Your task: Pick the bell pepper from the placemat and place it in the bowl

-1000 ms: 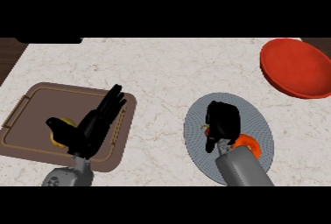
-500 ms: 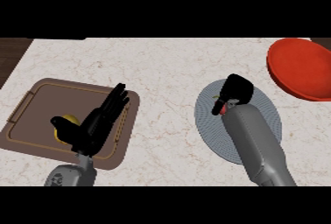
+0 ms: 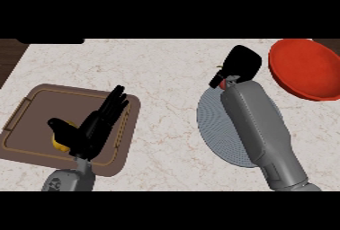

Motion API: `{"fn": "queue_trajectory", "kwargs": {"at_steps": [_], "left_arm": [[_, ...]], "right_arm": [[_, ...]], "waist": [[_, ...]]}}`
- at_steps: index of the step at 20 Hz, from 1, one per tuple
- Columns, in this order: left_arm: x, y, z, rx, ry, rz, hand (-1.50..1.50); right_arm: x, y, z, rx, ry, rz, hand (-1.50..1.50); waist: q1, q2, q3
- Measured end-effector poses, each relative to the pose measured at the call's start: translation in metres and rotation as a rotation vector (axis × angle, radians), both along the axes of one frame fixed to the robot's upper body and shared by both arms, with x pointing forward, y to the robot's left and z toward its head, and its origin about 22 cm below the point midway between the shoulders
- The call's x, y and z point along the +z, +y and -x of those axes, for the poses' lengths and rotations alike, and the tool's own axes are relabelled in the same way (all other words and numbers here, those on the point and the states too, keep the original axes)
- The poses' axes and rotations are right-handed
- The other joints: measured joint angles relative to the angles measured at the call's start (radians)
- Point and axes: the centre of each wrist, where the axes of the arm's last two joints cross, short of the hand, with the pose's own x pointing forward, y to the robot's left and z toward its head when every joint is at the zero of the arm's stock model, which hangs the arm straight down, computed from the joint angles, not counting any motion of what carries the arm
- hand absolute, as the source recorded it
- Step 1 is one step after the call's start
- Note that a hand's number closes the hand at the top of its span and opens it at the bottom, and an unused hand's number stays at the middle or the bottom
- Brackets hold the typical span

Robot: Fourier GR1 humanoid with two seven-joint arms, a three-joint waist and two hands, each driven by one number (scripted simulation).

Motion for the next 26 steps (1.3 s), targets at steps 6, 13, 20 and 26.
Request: {"fn": "queue_trajectory", "kwargs": {"at_steps": [6,13,20,26], "left_arm": [[-0.003,-0.001,0.000,0.011,-0.001,0.002,0.00],[0.003,0.000,0.001,0.008,-0.001,0.001,0.00],[0.003,-0.001,-0.001,0.004,-0.009,-0.001,0.00],[0.011,-0.006,-0.004,-0.005,-0.005,-0.005,0.00]], "right_arm": [[0.064,0.020,0.003,-0.004,-0.180,0.084,1.50],[0.111,-0.002,0.004,-0.049,-0.289,0.112,1.50],[0.127,-0.049,-0.008,-0.130,-0.321,0.127,1.50],[0.122,-0.109,-0.021,-0.190,-0.374,0.088,1.50]], "waist": [[-0.008,-0.004,0.000],[-0.005,-0.002,0.000],[-0.002,0.001,0.000],[0.005,0.004,0.001]]}}
